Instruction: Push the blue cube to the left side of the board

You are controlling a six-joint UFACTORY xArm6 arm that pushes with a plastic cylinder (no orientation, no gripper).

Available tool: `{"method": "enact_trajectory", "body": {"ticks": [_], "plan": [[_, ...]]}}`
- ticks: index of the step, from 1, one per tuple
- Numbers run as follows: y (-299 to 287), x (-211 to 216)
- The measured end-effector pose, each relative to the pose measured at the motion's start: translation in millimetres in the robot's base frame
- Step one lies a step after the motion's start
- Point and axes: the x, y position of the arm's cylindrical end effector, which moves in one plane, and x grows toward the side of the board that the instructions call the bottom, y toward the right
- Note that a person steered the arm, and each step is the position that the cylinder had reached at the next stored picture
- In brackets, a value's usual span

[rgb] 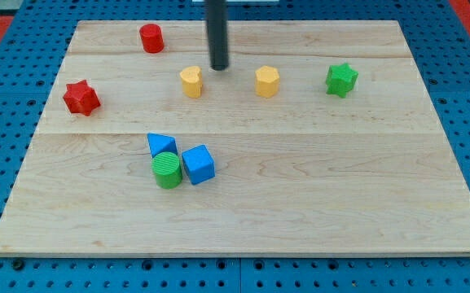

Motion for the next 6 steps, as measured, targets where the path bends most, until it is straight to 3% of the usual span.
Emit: {"method": "enact_trajectory", "body": {"ticks": [1,3,6], "plan": [[1,90],[-33,201],[-134,219]]}}
